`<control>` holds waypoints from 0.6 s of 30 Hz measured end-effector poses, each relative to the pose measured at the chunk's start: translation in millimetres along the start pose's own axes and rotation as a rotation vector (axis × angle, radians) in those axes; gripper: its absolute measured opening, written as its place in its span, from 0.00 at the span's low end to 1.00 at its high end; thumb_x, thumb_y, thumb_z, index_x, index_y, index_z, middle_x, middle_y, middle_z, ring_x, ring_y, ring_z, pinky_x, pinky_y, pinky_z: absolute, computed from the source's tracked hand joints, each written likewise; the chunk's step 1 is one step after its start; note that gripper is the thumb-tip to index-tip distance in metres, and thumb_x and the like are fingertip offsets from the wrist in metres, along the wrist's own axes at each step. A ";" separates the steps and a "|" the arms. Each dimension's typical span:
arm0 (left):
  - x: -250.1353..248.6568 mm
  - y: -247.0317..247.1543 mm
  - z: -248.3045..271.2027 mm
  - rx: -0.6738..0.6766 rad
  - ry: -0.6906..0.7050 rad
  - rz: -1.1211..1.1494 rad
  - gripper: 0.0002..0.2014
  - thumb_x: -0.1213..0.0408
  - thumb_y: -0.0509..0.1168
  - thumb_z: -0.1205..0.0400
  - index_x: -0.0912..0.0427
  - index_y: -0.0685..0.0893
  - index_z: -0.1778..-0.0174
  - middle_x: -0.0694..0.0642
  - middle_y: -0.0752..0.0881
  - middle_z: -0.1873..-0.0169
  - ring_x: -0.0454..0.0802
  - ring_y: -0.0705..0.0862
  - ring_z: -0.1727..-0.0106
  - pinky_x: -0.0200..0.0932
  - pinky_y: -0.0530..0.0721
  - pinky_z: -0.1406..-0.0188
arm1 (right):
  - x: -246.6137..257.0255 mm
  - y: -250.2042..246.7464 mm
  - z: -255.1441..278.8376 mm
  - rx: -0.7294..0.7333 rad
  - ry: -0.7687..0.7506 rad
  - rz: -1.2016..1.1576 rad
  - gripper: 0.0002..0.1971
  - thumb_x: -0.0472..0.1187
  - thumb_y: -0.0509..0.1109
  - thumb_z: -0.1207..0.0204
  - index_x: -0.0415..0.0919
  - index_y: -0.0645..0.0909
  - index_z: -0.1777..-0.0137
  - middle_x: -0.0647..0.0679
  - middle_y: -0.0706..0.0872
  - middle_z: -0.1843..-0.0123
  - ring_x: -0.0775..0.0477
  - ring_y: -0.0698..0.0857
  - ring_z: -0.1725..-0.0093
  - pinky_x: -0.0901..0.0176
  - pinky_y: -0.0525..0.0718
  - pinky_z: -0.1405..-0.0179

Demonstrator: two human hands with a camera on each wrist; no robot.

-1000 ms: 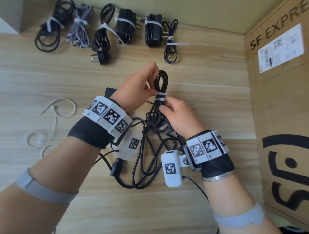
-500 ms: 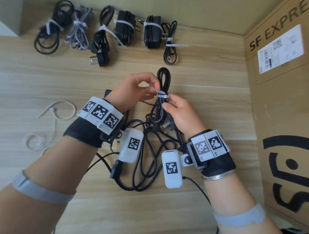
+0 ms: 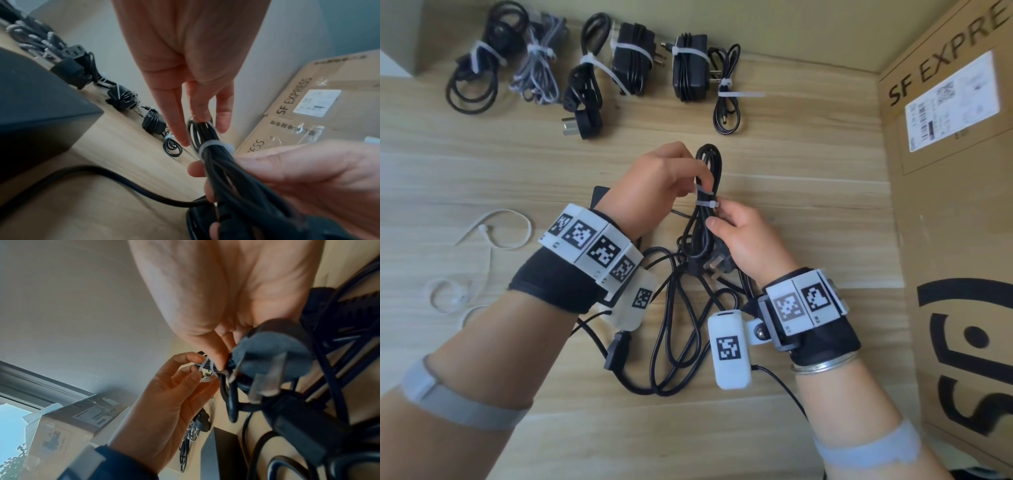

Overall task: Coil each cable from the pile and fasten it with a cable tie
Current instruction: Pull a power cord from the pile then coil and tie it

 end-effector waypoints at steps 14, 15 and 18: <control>-6.1 2.7 -3.8 0.126 0.066 -0.169 0.15 0.83 0.64 0.25 0.60 0.89 0.60 0.59 0.75 0.58 0.55 0.79 0.60 0.37 0.74 0.63 | 11.0 -0.8 10.2 0.008 0.001 0.119 0.16 0.39 0.60 0.17 0.47 0.76 0.31 0.44 0.85 0.41 0.45 0.82 0.42 0.59 0.75 0.48; -6.0 3.4 -4.5 0.131 0.062 -0.173 0.15 0.84 0.65 0.26 0.60 0.89 0.61 0.58 0.74 0.59 0.54 0.78 0.61 0.35 0.74 0.64 | 11.9 0.0 10.7 0.001 -0.002 0.124 0.16 0.39 0.60 0.17 0.47 0.76 0.31 0.44 0.86 0.42 0.44 0.83 0.43 0.57 0.77 0.47; -4.9 4.6 -4.8 0.112 0.030 -0.155 0.15 0.86 0.64 0.28 0.61 0.88 0.64 0.56 0.72 0.60 0.51 0.75 0.62 0.25 0.73 0.64 | 12.3 1.3 11.3 -0.016 0.005 0.130 0.16 0.40 0.60 0.17 0.48 0.76 0.31 0.42 0.86 0.42 0.43 0.84 0.43 0.53 0.80 0.44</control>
Point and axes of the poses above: each hand's wrist, its own z-axis away from the middle knuckle, its own y-axis out of the palm, x = y × z, the point moved 6 cm from there along -z, towards the middle knuckle
